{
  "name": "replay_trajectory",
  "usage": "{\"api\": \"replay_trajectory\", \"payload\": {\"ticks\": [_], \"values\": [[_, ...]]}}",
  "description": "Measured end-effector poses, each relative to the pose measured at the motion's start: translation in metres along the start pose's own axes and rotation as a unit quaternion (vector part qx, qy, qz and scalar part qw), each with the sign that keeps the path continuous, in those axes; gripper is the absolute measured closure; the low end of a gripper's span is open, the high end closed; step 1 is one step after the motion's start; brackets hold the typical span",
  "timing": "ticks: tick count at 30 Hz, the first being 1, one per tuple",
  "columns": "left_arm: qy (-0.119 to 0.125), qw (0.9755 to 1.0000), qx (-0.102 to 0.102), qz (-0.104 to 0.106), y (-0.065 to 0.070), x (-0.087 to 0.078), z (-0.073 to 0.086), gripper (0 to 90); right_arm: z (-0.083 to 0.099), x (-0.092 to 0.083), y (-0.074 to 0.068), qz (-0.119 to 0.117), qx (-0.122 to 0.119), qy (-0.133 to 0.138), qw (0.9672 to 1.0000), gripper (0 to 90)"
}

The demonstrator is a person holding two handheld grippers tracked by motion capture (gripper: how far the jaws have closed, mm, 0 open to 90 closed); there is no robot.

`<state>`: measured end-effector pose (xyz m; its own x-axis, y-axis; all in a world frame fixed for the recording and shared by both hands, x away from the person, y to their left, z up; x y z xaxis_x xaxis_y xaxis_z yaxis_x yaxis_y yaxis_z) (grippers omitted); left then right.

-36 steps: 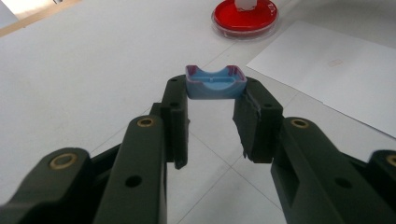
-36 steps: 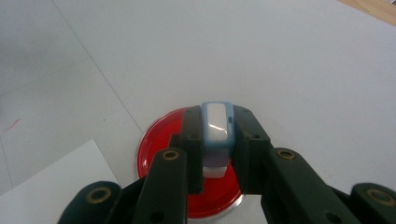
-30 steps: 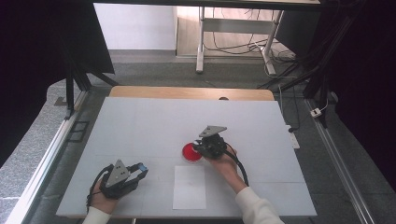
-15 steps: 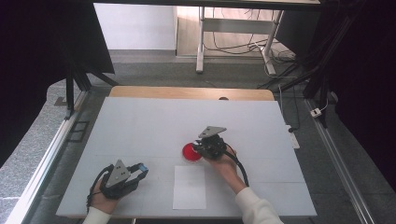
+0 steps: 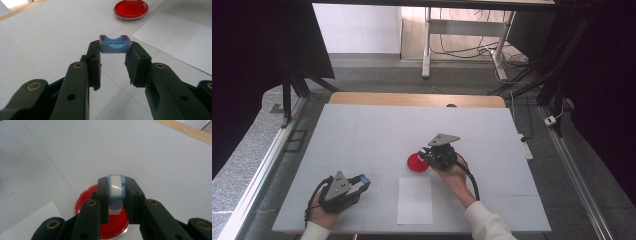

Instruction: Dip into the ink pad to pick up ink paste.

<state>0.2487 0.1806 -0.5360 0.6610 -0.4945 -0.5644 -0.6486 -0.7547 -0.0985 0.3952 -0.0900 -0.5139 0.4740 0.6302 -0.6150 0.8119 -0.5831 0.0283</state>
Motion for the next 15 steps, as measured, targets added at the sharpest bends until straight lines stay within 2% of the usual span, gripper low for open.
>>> {"api": "replay_trajectory", "payload": {"ticks": [15], "values": [[0.001,1.0000,0.000,-0.002,0.000,-0.001,0.000,65.7,-0.005,-0.012,-0.001,-0.020,0.017,0.028,0.9993,75.1]]}}
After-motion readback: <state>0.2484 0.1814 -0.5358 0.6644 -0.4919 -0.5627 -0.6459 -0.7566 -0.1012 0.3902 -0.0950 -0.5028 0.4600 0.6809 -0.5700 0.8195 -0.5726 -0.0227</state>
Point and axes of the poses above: each handheld gripper's, and its own axes: x roughly forward along the jaws, z roughly out of its underside, y roughly to its right, the point moved 4 cm from there along x, roughly forward along the jaws, and after that the axes turned 2 degrees about -y, right-handed, at the moved point
